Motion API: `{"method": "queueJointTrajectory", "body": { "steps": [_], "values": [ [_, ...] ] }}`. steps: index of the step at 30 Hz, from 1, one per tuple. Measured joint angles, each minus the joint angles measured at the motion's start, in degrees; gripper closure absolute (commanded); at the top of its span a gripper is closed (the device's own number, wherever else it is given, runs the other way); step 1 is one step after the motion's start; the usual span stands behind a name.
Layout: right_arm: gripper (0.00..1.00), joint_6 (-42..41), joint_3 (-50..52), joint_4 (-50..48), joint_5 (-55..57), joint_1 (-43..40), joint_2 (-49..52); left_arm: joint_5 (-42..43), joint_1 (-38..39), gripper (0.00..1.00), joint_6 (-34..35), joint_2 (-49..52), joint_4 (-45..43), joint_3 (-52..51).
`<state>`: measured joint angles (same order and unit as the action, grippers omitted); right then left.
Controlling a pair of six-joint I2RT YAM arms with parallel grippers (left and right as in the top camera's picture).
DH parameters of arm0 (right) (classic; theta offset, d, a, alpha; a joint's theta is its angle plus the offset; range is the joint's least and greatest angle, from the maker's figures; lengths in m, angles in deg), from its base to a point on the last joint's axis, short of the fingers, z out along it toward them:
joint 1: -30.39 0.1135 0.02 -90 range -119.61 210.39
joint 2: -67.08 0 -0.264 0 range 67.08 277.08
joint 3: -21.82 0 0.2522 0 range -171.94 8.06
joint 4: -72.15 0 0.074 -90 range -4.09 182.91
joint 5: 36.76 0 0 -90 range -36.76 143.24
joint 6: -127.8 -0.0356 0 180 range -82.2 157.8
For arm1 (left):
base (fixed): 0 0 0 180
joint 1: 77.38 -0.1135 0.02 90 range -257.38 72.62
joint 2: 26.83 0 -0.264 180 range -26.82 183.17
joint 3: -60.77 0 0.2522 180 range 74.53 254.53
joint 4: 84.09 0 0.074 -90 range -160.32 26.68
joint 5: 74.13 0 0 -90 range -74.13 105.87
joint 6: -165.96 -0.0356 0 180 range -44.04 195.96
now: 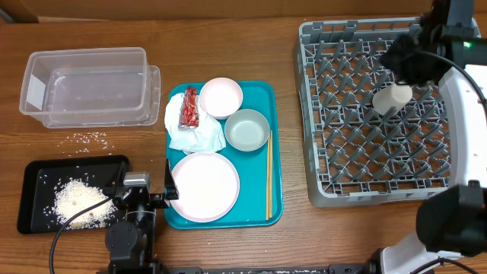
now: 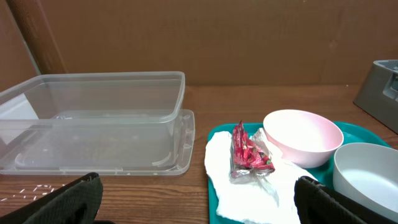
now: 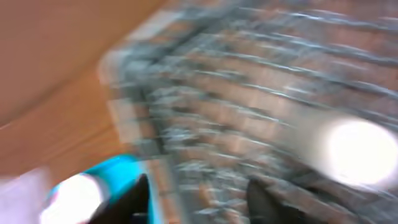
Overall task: Sort waste into correct bins and load items into the dishwasher
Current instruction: 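Move the right gripper back over the teal tray to the grey bowl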
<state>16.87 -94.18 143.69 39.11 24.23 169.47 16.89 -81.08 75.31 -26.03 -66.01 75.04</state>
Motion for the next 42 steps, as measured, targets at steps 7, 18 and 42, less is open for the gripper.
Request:
{"method": "queueJointTrajectory", "body": {
  "steps": [7, 18, 42],
  "values": [
    [0.33, 1.6, 0.02, -5.33, -8.15, 10.45, 1.44, -0.02, 0.0, 0.0, 0.0, 0.0, 0.0, 0.0],
    [0.46, 5.05, 0.02, -3.15, 9.64, 36.39, 9.22, 0.0, -0.02, 0.0, 0.0, 0.0, 0.0, 0.0],
    [0.67, 8.85, 0.09, -2.93, 15.23, 49.31, 23.93, -0.02, 0.0, 0.0, 0.0, 0.0, 0.0, 0.0]
  ]
}}
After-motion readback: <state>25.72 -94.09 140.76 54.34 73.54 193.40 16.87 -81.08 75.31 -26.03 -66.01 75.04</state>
